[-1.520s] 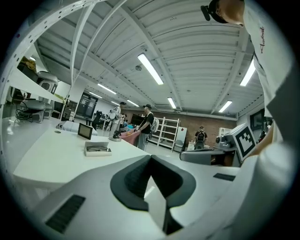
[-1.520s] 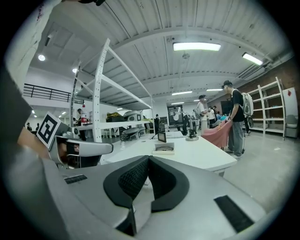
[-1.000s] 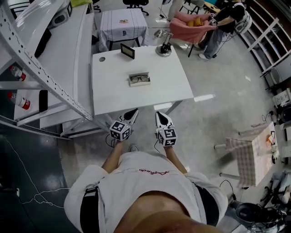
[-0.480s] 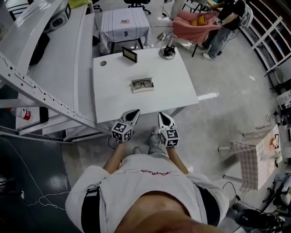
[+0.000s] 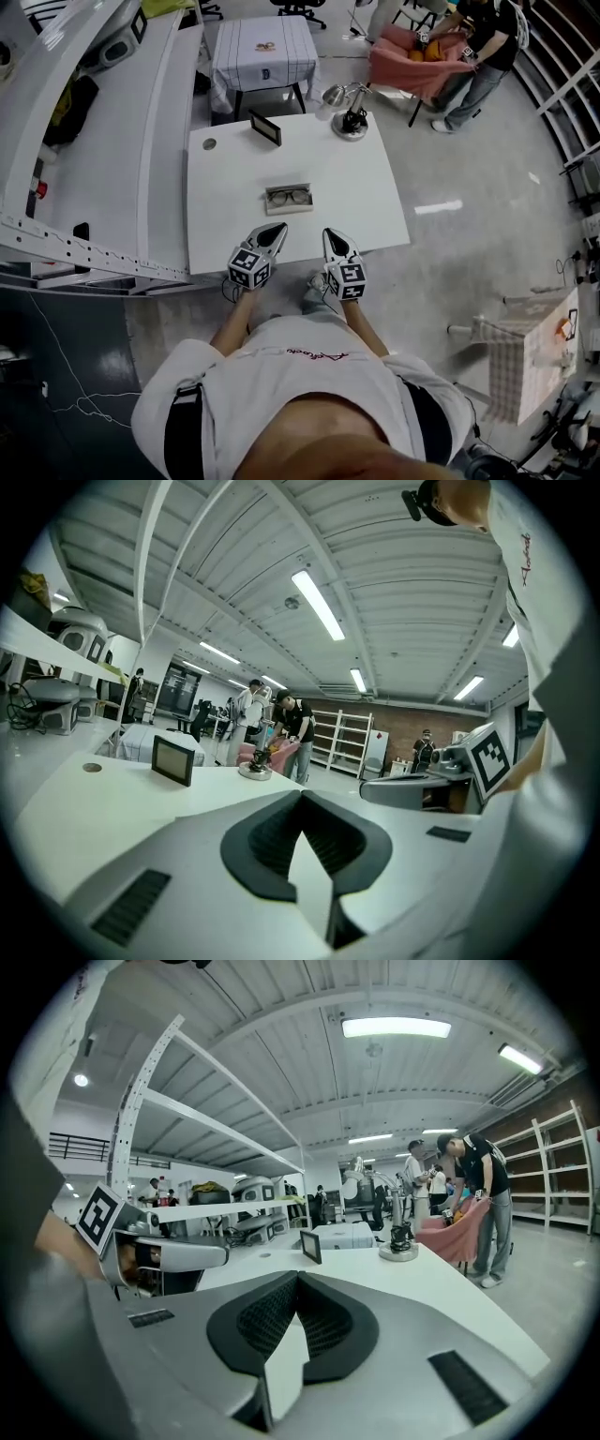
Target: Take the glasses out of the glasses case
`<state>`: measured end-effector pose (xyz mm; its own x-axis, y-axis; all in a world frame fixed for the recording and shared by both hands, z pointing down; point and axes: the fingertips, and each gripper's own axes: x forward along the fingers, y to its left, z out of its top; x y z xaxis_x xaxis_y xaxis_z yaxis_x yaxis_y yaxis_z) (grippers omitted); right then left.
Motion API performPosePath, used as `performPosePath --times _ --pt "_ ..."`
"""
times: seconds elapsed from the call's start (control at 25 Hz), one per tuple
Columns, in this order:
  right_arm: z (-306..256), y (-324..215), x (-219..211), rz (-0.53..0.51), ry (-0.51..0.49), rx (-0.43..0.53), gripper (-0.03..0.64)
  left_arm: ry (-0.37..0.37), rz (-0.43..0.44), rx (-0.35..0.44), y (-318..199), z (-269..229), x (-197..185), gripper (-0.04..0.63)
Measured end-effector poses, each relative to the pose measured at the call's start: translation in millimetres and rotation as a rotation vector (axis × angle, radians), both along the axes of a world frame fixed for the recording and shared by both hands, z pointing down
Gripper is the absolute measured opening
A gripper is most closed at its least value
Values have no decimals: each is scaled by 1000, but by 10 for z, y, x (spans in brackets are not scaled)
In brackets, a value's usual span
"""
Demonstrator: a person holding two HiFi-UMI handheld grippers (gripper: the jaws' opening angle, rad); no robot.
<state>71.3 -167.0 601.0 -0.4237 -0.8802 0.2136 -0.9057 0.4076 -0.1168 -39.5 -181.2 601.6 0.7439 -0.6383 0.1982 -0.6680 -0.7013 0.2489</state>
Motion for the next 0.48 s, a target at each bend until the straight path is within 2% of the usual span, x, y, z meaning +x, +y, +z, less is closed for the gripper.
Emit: performPosePath --times 0.48 --pt "-4 -749 416 -90 -16 -10 -5 -22 -86 -18 -653 11 394 25"
